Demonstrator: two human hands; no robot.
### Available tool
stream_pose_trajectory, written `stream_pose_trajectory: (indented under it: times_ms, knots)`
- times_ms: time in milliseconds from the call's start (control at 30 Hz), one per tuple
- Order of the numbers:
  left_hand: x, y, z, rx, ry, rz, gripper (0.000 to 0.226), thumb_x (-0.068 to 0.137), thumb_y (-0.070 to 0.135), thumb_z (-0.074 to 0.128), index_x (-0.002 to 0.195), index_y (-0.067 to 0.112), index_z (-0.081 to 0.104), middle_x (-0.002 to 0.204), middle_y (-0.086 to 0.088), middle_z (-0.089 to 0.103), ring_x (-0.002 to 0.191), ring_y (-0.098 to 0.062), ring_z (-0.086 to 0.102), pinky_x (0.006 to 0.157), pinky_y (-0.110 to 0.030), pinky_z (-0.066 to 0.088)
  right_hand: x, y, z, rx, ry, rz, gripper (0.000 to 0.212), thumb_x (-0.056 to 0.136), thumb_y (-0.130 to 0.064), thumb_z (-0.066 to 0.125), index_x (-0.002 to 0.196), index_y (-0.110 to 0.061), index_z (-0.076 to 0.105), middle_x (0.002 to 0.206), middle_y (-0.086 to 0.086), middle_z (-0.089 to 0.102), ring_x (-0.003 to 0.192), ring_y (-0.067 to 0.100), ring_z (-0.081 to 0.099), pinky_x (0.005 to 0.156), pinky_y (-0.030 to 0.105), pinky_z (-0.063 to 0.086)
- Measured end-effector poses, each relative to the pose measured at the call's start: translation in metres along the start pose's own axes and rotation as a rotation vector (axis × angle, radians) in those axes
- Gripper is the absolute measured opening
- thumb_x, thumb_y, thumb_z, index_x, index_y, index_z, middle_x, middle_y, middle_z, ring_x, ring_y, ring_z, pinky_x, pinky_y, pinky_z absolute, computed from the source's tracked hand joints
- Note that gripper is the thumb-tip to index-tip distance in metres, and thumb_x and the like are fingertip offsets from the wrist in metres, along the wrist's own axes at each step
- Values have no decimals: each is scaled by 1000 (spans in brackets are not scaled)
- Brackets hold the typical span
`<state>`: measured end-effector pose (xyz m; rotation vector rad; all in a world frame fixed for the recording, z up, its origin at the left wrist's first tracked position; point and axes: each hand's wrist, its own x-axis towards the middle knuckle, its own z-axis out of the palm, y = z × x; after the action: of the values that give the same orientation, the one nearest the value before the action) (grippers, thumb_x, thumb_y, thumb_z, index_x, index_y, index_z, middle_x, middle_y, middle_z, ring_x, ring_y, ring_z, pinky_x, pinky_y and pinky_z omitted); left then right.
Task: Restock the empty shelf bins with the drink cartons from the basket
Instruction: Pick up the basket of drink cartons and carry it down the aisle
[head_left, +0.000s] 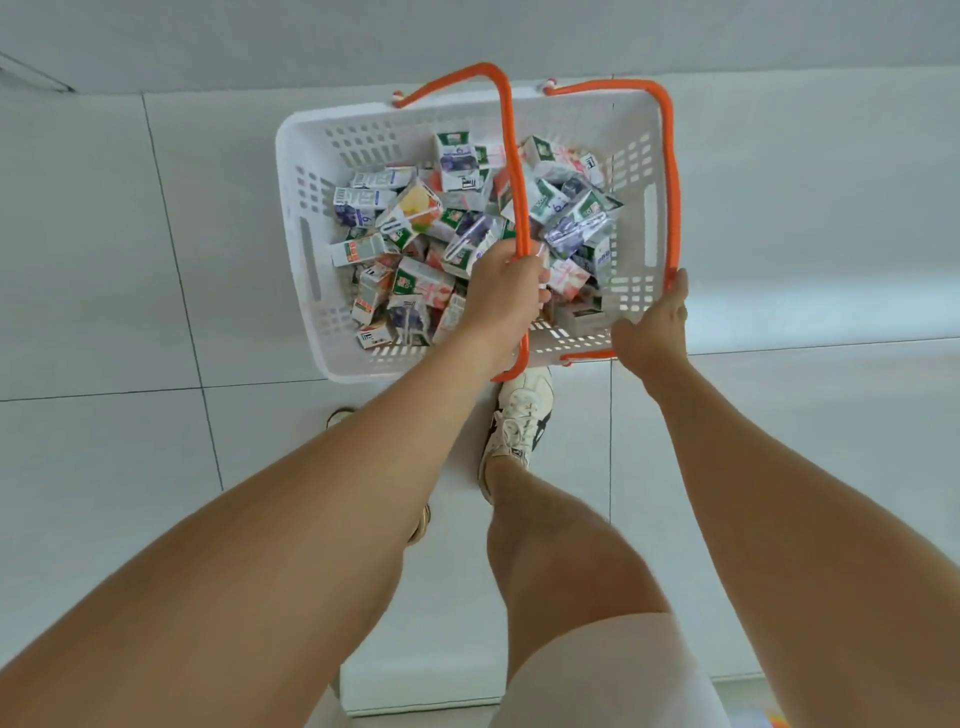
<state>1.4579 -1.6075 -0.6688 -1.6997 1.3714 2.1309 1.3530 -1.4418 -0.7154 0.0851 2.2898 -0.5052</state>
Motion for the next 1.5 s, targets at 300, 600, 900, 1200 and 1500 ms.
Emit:
stream_pose_trajectory:
  times_ms: [300, 600, 900, 1200, 1500]
  knots:
    - [-24, 35, -11, -84, 96, 114, 33, 108, 23, 34, 121, 37, 60, 100, -11, 68, 70, -15, 60, 56, -25, 51, -76, -72, -13, 39, 241, -119, 50, 87, -21, 58, 135, -18, 44, 108, -1, 61, 91, 28, 54, 78, 37, 42]
    - [-39, 66, -71, -349, 139, -204, 46, 97, 38, 42, 113, 8, 73, 86, -12, 75, 60, -22, 59, 62, -30, 46, -115, -161, -11, 353, -519, -83, 36, 98, 1, 44, 127, -16, 59, 89, 14, 67, 49, 7, 61, 43, 16, 42]
    - [-138, 107, -45, -89, 45, -226, 26, 94, 33, 45, 105, 19, 64, 76, -6, 69, 47, -13, 34, 50, -25, 28, -183, -110, -124, 590, -365, 112, 31, 83, -35, 49, 96, -16, 71, 66, 6, 58, 50, 17, 40, 51, 29, 32]
    - [-329, 180, 81, 403, -267, -189, 33, 91, 30, 48, 115, 15, 65, 80, -4, 60, 44, -8, 28, 48, -25, 18, -341, 5, -280, 1027, -161, 334, 42, 93, -39, 34, 107, -19, 68, 67, 6, 65, 52, 19, 49, 56, 32, 34]
    - [-469, 228, 282, 739, -596, -163, 23, 99, 29, 43, 92, 16, 61, 63, -2, 66, 53, -12, 26, 54, -31, 17, -434, 121, -440, 1468, 120, 440, 33, 98, -38, 45, 119, -19, 64, 70, 7, 63, 52, 19, 49, 51, 28, 35]
